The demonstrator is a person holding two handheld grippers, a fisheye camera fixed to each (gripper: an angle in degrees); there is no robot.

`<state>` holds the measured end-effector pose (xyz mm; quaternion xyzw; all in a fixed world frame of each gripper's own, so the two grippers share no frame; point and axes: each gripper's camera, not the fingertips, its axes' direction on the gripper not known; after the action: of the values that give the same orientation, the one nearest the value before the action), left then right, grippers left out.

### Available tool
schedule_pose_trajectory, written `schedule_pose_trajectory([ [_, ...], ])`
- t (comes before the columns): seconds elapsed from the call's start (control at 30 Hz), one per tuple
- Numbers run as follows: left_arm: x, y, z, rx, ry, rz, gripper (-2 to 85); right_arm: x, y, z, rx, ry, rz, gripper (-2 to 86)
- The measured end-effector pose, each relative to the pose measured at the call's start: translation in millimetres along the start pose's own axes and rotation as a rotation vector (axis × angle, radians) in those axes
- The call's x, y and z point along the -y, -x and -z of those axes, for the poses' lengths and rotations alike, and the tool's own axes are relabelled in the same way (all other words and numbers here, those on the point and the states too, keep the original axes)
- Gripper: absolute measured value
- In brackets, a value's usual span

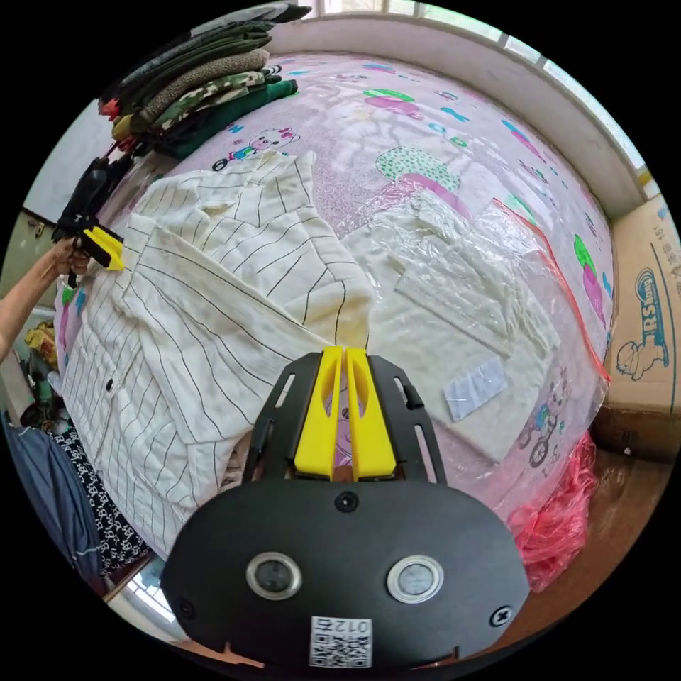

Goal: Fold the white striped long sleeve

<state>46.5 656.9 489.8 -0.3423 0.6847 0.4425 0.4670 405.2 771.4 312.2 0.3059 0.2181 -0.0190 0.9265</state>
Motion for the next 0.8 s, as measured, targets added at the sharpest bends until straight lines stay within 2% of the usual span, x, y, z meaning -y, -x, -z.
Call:
schedule_pose_trajectory([
  [0.13,-33.9,-19.7,50.1,0.149,-0.137,-0.010,2.9,-31.8,-17.7,37.1,-0.059,-0.227,-0.226,0.0],
  [0.23,-55.7,-50.7,58.9,0.118,-0.169,-0.062,1.4,-53.8,8.9,61.3,0.009,-0.329,-0.190,0.0],
  [0.3,-60.0,-71.5,33.5,0.068,-0.065,-0.112,0.9,-63.3,40.7,61.2,0.088,-0.325,-0.127,0.0],
  [0.37,-64.0,-92.1,-8.2,0.118,0.034,-0.140,0.4,-74.5,89.2,46.1,0.123,-0.260,-0.035,0.0],
  [0.47,-65.0,-87.7,-28.8,0.202,-0.004,-0.025,0.1,-88.5,123.1,7.0,0.110,-0.104,-0.002,0.0],
  [0.53,-69.0,-80.6,-23.5,0.174,-0.029,0.035,0.0,-99.0,124.3,-14.5,0.054,-0.007,-0.041,-0.1],
  [0.67,-82.5,-92.7,11.5,0.323,-0.070,0.039,0.2,-112.9,119.4,-14.4,0.068,-0.031,-0.121,-0.1],
  [0.8,-124.4,-112.9,42.3,0.209,-0.153,0.009,0.4,-116.5,134.2,10.6,0.002,-0.105,-0.136,0.0],
])
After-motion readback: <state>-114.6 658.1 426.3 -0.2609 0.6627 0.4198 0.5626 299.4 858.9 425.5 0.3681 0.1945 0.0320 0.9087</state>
